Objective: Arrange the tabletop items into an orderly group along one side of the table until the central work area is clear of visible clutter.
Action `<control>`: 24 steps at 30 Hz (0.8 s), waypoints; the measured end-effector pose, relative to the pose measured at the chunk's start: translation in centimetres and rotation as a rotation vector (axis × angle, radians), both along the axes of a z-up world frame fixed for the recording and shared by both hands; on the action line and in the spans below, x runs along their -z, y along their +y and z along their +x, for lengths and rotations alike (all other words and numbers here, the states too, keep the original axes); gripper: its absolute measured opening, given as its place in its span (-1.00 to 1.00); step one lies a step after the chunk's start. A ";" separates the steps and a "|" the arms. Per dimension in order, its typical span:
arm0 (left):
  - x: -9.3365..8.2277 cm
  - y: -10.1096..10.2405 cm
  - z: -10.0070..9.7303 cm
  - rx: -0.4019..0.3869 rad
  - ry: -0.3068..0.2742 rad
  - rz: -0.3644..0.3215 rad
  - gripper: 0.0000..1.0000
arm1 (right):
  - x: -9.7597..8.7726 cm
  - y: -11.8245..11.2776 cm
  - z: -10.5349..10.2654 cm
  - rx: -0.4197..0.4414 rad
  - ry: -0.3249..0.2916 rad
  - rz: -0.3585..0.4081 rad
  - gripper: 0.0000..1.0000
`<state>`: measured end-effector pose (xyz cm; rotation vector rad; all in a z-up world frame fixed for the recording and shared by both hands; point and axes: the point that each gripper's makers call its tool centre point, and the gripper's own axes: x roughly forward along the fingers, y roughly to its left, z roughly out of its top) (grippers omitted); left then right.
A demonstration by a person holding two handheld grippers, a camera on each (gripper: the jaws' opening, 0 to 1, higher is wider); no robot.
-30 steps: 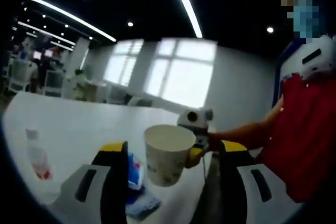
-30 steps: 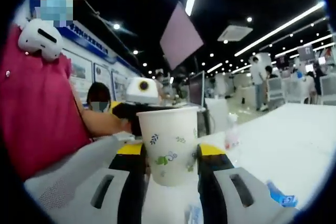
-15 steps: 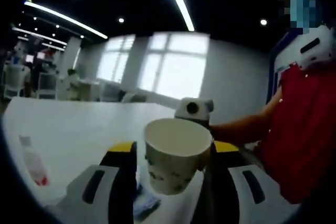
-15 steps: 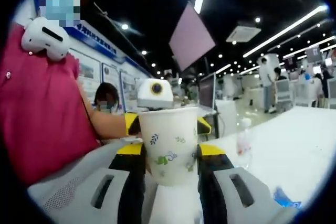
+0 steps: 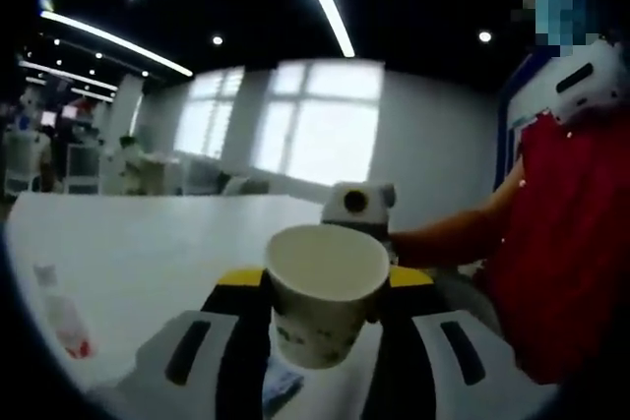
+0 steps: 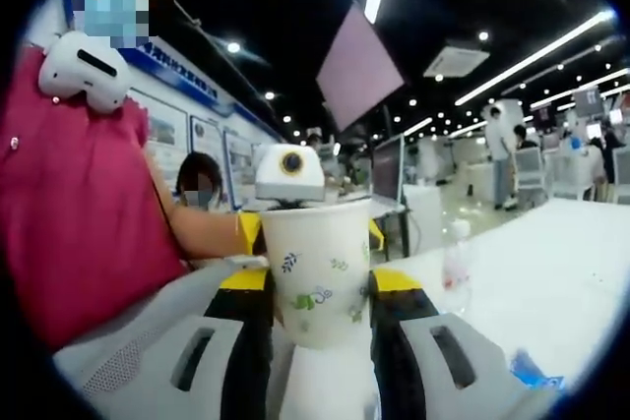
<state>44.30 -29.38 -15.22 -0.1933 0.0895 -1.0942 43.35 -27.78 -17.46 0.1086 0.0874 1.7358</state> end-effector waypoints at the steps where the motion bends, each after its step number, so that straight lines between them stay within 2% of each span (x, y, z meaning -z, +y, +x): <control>1: 0.0 0.0 0.1 -0.004 -0.001 -0.002 -0.20 | 0.0 0.0 0.1 0.003 0.001 0.000 -0.25; 4: -0.2 0.4 0.6 -0.034 -0.006 -0.011 -0.19 | 0.6 -0.2 0.7 0.032 0.005 -0.045 -0.23; 5: -0.2 0.5 0.7 -0.040 -0.001 -0.019 -0.20 | 1.0 -0.2 1.0 0.045 -0.019 -0.059 -0.21; 8: 0.0 1.1 1.3 -0.083 -0.002 -0.007 -0.20 | 1.4 -0.6 1.8 0.088 -0.030 -0.083 -0.16; 13: 1.3 1.9 2.4 -0.158 0.008 0.032 -0.20 | 1.7 -1.7 3.3 0.178 -0.077 -0.111 -0.15; 17: 2.2 2.4 3.5 -0.223 0.005 0.073 -0.19 | 2.7 -2.6 4.4 0.235 -0.119 -0.171 -0.09; 22: 3.6 3.8 5.2 -0.323 0.029 0.097 -0.20 | 4.0 -3.7 5.4 0.307 -0.115 -0.243 0.13; 24: 4.4 4.2 5.8 -0.355 0.045 0.118 -0.20 | 4.0 -3.8 5.1 0.313 -0.133 -0.244 0.17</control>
